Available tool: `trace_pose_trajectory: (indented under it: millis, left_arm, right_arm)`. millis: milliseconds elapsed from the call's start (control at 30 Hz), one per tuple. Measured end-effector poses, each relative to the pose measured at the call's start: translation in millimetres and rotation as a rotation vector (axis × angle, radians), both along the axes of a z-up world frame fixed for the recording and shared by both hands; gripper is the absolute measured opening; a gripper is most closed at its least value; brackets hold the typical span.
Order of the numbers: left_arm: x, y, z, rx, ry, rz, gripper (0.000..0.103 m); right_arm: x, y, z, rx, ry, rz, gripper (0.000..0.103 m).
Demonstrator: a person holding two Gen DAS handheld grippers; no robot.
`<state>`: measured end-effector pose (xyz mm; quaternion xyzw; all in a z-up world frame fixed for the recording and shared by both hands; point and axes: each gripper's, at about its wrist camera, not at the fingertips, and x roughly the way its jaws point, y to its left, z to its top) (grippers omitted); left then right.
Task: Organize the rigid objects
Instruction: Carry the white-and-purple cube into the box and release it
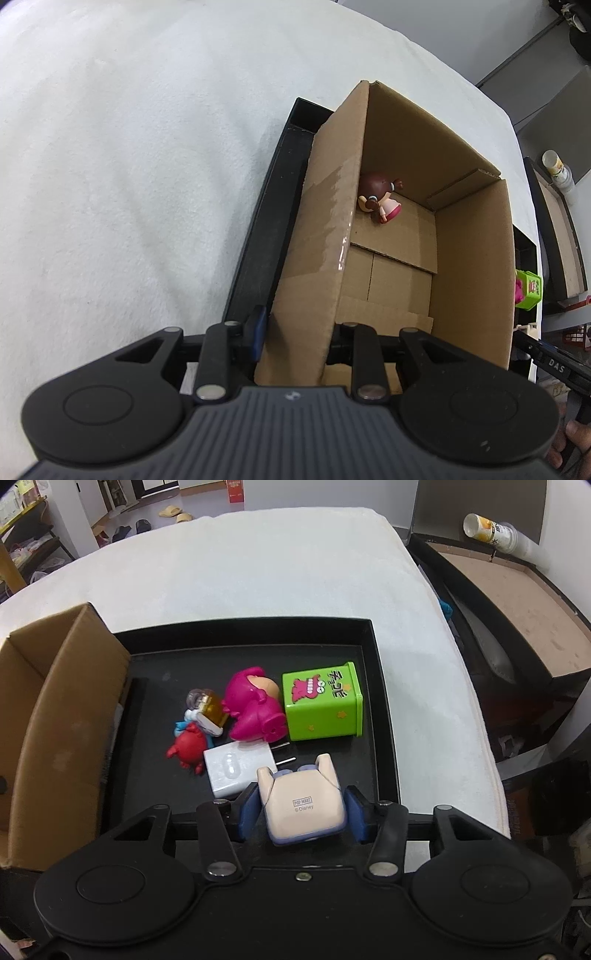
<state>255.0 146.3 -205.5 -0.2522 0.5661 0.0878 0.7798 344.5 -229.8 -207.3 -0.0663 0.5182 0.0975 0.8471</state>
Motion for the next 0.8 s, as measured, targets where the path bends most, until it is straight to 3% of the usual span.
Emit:
trace_pose_trajectory:
  millis: [333, 600, 800]
  left_arm:
    - [-2, 1, 11, 0.020, -0.025, -0.012, 0.028]
    - [-5, 1, 27, 0.065, -0.096, -0.034, 0.029]
    - [-6, -3, 21, 0.035, -0.082, -0.053, 0.025]
  right_arm:
    - [-9, 27, 43, 0.050, -0.048, 0.045, 0.048]
    - [-10, 62, 81, 0.109, -0.108, 0.097, 0.048]
    - [-6, 93, 95, 0.145, -0.129, 0.137, 0.048]
